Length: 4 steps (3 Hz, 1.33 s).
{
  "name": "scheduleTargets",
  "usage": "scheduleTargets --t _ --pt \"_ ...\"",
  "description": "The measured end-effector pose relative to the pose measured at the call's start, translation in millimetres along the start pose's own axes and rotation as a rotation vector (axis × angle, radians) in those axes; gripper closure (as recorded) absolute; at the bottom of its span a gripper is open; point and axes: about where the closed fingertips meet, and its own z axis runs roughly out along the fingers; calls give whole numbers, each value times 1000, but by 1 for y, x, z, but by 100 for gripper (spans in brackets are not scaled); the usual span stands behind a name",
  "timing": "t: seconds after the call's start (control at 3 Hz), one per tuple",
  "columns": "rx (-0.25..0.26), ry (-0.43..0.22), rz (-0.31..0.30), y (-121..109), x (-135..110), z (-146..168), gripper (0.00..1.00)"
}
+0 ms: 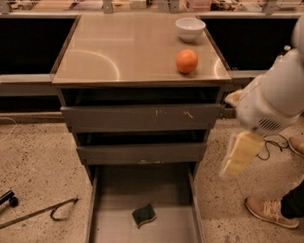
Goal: Pick sponge from bottom drawer and place on counter
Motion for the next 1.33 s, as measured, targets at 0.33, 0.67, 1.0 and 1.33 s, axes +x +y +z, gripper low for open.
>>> scheduleTargets --t 0.33,0.67,1.0,1.33 --pt "-138 -97 -17 37 -5 111 0" --pt "-210 -179 17 58 -13 208 0" --pt "-156 -212 34 43 -17 218 0" --pt "-161 -214 37 44 -17 220 0"
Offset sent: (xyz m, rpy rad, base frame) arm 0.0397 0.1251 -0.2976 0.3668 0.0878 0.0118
